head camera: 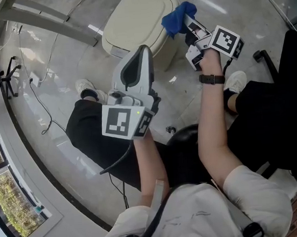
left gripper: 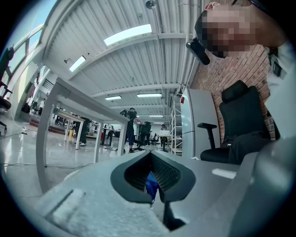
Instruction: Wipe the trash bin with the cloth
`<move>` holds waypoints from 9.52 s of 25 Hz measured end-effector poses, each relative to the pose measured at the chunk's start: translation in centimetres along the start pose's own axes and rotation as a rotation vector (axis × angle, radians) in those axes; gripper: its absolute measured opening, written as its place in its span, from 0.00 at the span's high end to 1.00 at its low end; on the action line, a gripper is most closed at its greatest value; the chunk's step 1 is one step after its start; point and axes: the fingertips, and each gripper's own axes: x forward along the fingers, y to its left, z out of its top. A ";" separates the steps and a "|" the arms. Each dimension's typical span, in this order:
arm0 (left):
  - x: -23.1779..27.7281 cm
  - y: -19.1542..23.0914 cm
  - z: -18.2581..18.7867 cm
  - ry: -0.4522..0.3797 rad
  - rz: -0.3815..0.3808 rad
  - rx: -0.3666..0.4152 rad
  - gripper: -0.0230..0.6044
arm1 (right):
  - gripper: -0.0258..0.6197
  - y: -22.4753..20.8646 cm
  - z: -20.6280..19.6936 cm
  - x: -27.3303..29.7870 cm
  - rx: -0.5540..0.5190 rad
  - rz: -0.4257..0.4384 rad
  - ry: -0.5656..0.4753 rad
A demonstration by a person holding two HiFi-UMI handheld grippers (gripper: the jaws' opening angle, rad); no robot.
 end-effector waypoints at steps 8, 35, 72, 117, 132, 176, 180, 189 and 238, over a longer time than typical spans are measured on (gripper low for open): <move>0.3 1.4 -1.2 0.021 0.019 -0.015 0.96 | 0.89 -13.1 -7.9 0.4 0.325 -0.135 0.007; 9.5 5.5 4.0 0.003 -0.346 0.000 0.96 | 0.90 -4.4 3.1 -9.6 0.007 -0.400 -0.662; 11.9 17.3 8.4 -0.007 -0.515 -0.040 0.96 | 0.89 9.2 6.6 5.5 -0.710 -0.760 -0.028; 10.5 20.6 7.3 -0.004 -0.508 -0.105 0.96 | 0.89 13.1 -23.2 1.8 -0.833 -0.181 1.393; 11.8 18.5 6.3 0.040 -0.531 -0.073 0.96 | 0.89 4.1 -9.1 -5.2 -0.620 -0.552 1.261; 11.3 22.1 8.8 -0.010 -0.481 -0.059 0.96 | 0.89 0.0 2.4 12.6 -1.020 -0.636 0.826; 11.2 23.0 9.6 -0.013 -0.458 -0.062 0.96 | 0.89 0.5 -0.4 12.5 -0.926 -0.596 0.760; 10.0 22.6 9.6 -0.027 -0.474 -0.085 0.96 | 0.89 4.6 -6.2 10.1 -0.744 -0.537 0.657; -33.2 18.5 16.0 -0.141 -0.653 -0.018 0.96 | 0.89 44.8 -36.7 -5.5 -0.815 -0.620 -0.433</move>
